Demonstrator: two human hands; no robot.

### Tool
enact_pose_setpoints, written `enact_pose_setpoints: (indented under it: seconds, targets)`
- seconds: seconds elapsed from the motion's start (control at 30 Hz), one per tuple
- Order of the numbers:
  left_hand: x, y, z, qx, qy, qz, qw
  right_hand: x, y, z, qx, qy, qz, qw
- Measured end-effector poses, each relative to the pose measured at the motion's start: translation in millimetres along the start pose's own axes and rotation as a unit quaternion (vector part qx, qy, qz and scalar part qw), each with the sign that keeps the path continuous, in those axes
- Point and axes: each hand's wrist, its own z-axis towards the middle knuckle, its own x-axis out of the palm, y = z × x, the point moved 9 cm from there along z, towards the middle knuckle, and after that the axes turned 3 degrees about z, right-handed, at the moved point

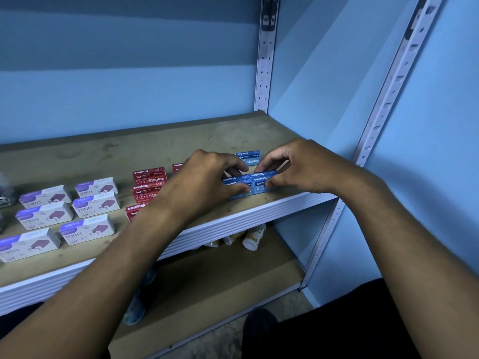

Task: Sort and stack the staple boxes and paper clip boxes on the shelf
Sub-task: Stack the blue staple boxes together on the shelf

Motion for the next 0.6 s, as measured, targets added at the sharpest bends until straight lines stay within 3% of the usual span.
enact_pose_setpoints:
  seconds: [0.4, 0.6]
  targets:
    - [-2.0, -0.3, 0.5, 0.017, -0.018, 0.012, 1.0, -3.4, 1.3, -1.8, 0.018, 0.004, -0.004, 1.0]
    - [-18.0, 1.6, 8.6, 0.015, -0.069, 0.042, 0.997, -23.5, -2.3, 2.9, 0.015, -0.085, 0.034, 0.996]
